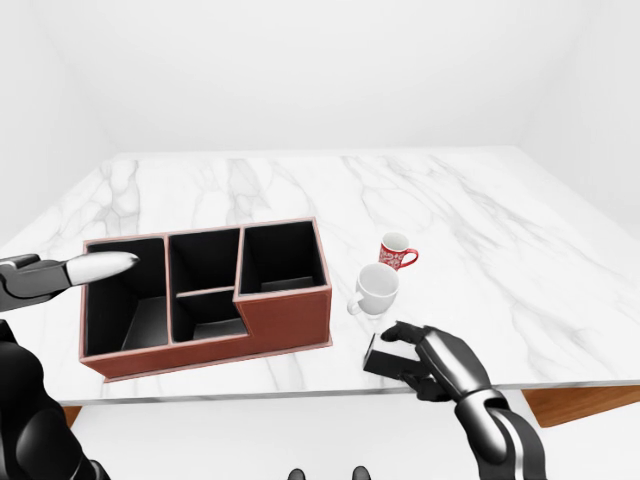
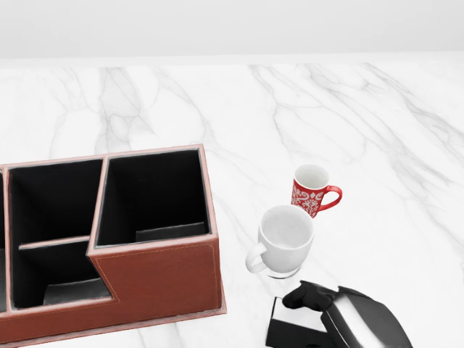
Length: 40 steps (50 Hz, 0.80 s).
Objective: Pick up the book and place it in the right compartment of the caddy.
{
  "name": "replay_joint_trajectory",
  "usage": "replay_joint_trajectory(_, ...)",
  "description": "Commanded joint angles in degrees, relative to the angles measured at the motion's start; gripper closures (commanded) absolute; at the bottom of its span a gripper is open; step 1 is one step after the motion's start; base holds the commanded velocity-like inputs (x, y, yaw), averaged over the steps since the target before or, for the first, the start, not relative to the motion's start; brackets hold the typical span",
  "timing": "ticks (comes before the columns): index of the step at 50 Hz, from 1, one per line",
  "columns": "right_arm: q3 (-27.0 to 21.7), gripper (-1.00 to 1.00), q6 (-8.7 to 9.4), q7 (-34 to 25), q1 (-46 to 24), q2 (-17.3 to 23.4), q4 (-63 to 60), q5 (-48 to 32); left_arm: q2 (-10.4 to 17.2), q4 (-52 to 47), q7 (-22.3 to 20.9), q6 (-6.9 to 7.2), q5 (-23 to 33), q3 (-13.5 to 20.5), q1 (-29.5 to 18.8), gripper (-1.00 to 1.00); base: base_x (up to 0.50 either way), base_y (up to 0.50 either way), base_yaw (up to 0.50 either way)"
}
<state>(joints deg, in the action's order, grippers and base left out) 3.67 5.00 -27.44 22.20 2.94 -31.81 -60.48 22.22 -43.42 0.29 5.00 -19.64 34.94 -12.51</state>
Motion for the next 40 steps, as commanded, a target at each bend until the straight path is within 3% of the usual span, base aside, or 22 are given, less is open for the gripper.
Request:
replay_joint_trajectory(1,-0.04,1.00,0.00,0.26,-0.32,-0.19,1.99,-0.53,0.27,-0.19,0.06,0.00,-0.43,0.44,-0.30,-1.00,0.00,0.00,0.00)
replay_joint_trajectory(28,-0.77,1.00,0.00,-5.85,-4.78,-1.00,-4.64,-3.14,0.95,0.43,0.53,0.00,-1.16,0.62,-0.43,-1.00,0.00,0.00,0.00)
replay_joint_trajectory(36,1.29,1.00,0.00,-12.56,-7.10,-2.23,-13.07,-6.65,0.94,0.51,0.39,0.00,-1.03,0.65,-0.51,-1.00,0.00,0.00,0.00)
replay_joint_trajectory(40,1.27,1.00,0.00,-12.56,-8.94,-2.66,-16.31,-8.41,1.12,0.40,0.57,0.00,-1.30,0.81,-0.61,-1.00,0.00,0.00,0.00)
